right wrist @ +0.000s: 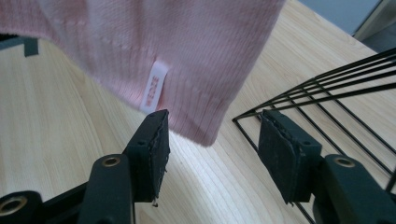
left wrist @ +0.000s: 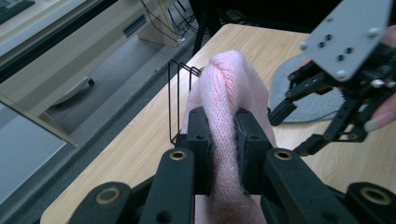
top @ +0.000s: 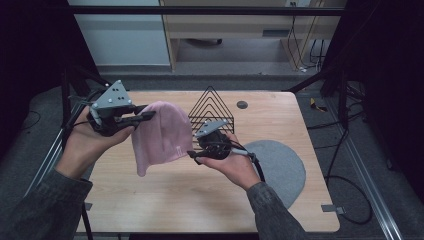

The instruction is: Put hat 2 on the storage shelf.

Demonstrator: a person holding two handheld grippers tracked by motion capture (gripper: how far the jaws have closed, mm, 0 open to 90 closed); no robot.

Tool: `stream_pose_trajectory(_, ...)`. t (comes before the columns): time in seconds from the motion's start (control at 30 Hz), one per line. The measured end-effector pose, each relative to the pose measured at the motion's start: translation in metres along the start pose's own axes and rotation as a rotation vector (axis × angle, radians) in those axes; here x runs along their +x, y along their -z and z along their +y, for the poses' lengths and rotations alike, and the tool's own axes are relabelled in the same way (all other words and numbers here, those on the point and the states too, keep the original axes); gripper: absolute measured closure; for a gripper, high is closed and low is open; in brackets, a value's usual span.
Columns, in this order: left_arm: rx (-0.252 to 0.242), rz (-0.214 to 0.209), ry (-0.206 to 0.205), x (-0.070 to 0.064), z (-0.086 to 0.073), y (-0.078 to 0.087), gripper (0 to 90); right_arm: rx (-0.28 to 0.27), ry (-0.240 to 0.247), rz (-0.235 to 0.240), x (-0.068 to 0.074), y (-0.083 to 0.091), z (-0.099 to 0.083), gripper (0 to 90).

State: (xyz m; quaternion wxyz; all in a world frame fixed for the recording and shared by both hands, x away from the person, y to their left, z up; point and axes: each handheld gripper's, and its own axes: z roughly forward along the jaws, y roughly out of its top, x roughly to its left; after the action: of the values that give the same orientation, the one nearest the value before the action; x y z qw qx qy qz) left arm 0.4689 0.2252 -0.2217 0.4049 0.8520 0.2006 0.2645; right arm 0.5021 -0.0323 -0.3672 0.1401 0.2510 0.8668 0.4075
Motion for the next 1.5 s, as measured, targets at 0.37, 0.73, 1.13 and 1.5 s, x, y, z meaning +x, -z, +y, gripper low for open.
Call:
stream_pose_trajectory(0.37, -0.029, -0.013, 0.010, 0.006, 0.005, -0.005, 78.6, -0.018, 0.017, 0.066, -0.006, -0.003, 0.005, 68.9)
stream_pose_trajectory(0.73, -0.097, -0.015, 0.041, 0.027, 0.021, -0.011, 78.2, -0.064, 0.036, 0.044, -0.021, 0.032, 0.019, 83.3)
stream_pose_trajectory(1.13, -0.111, -0.025, 0.060, 0.054, 0.046, -0.028, 78.0, -0.050, 0.050, 0.015, -0.048, 0.054, 0.047, 83.7)
stream_pose_trajectory(1.5, -0.106, -0.022, 0.014, 0.068, 0.085, -0.059, 77.8, -0.109, 0.019, -0.011, -0.081, 0.063, 0.064, 83.8)
